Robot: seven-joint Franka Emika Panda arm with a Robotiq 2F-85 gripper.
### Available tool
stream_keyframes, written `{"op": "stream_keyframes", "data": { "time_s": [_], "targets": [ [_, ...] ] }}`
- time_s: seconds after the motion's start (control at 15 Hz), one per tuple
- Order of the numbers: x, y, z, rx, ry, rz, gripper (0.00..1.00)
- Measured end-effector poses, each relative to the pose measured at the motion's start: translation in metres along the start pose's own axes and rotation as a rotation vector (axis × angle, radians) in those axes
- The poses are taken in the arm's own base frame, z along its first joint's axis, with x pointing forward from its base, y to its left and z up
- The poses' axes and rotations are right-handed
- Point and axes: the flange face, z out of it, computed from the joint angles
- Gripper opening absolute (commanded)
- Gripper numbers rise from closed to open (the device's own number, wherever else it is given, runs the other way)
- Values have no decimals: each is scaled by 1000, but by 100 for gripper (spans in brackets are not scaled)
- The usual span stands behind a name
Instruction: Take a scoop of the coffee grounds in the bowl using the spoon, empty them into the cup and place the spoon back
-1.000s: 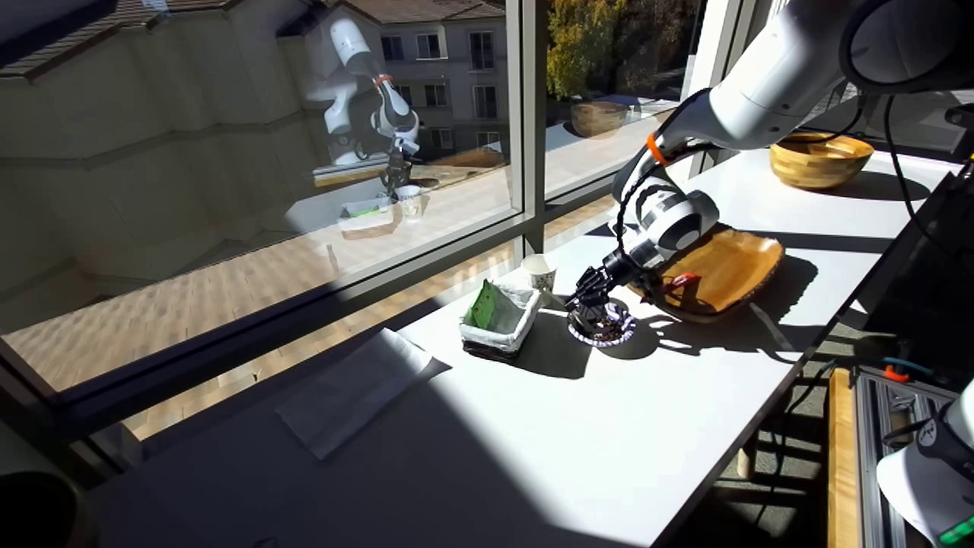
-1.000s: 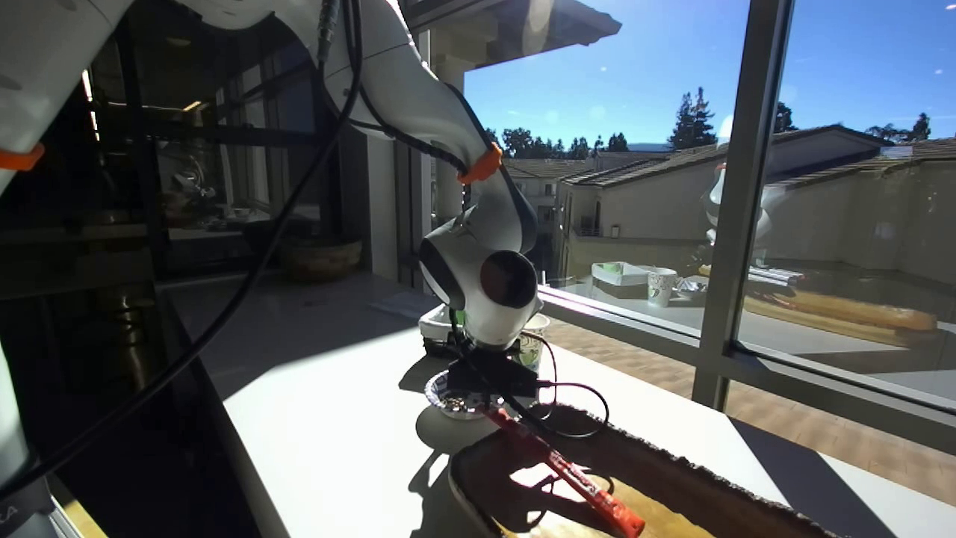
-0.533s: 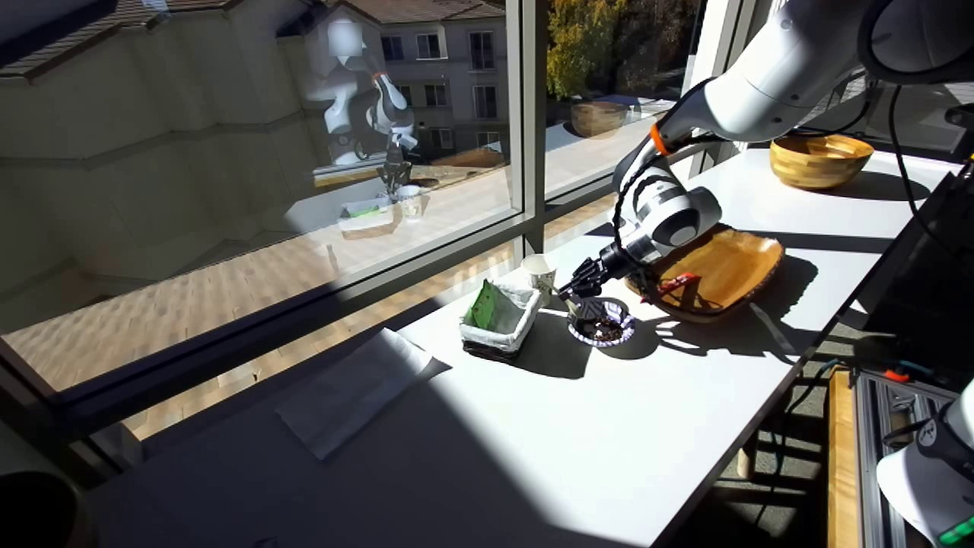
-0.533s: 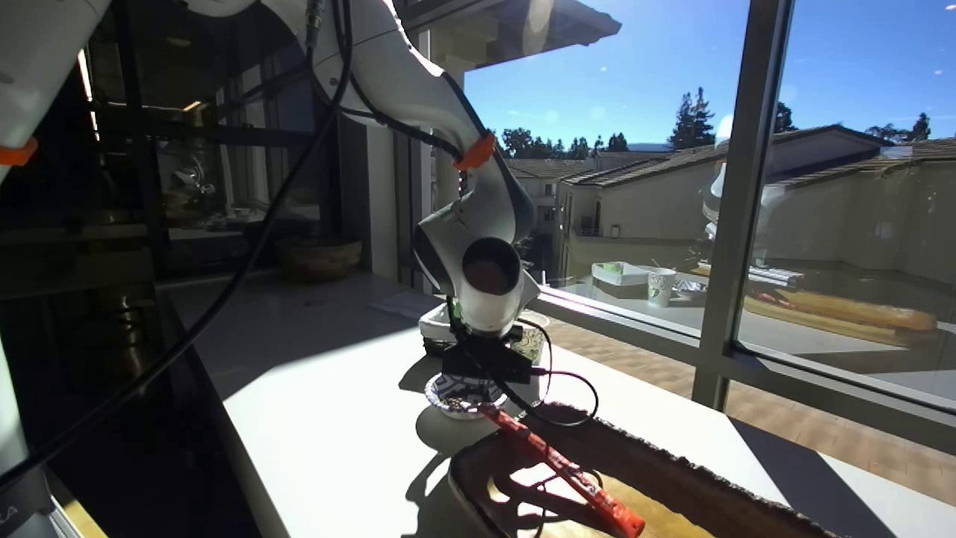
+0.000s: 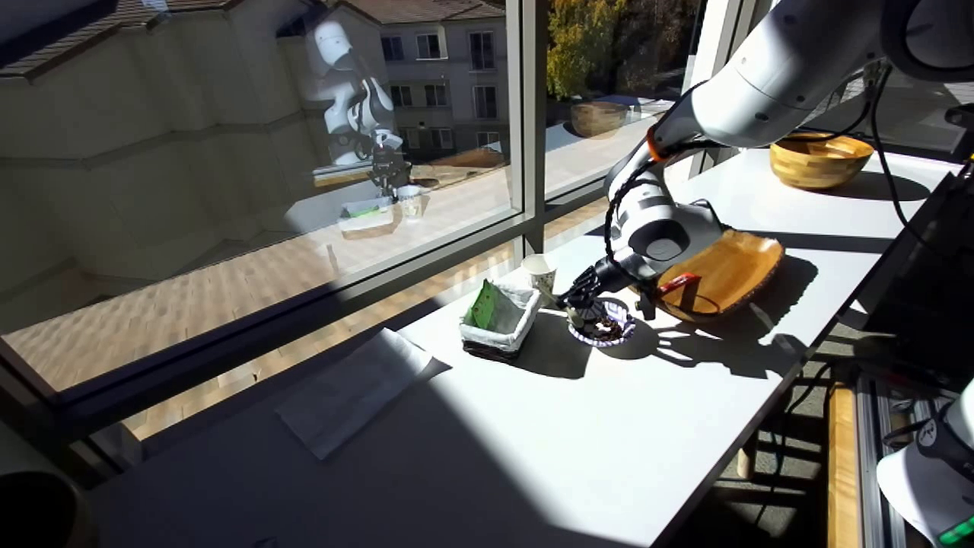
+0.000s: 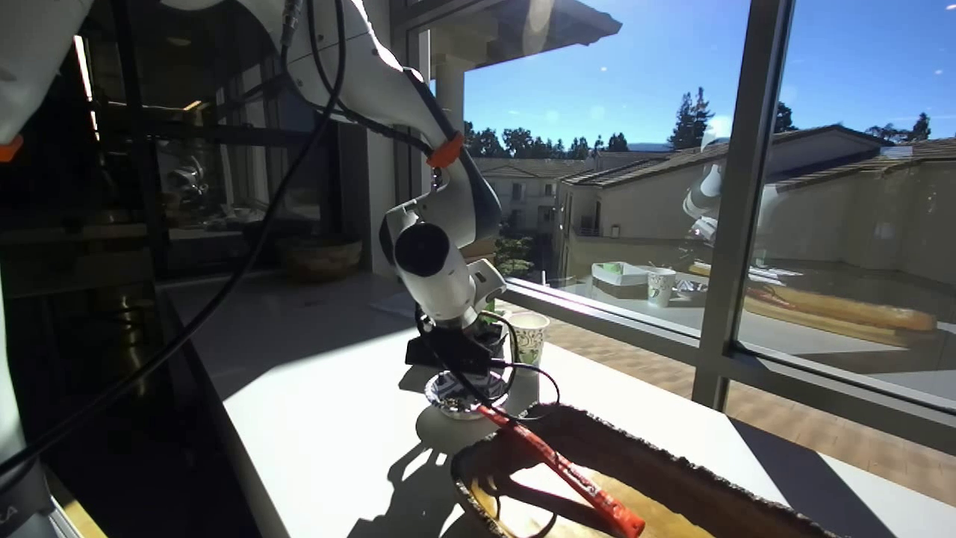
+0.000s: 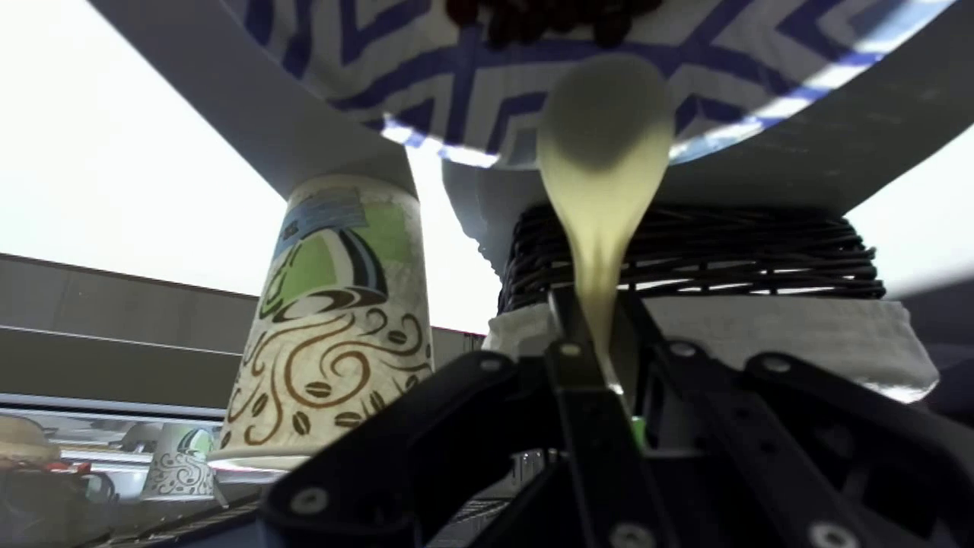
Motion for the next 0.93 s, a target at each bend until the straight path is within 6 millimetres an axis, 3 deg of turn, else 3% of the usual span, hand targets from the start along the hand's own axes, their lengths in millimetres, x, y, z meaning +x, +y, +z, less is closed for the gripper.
{"op": "stream_keyframes", "data": {
  "time_s": [0.2, 0.33, 0.4, 0.93],
  "targets": [
    [5, -17, -5, -41, -11, 1, 14],
    [5, -16, -7, -46, -10, 1, 14],
    [5, -15, -8, -49, -11, 2, 3],
    [-2, -12, 2, -7, 46, 14, 3]
  ]
}}
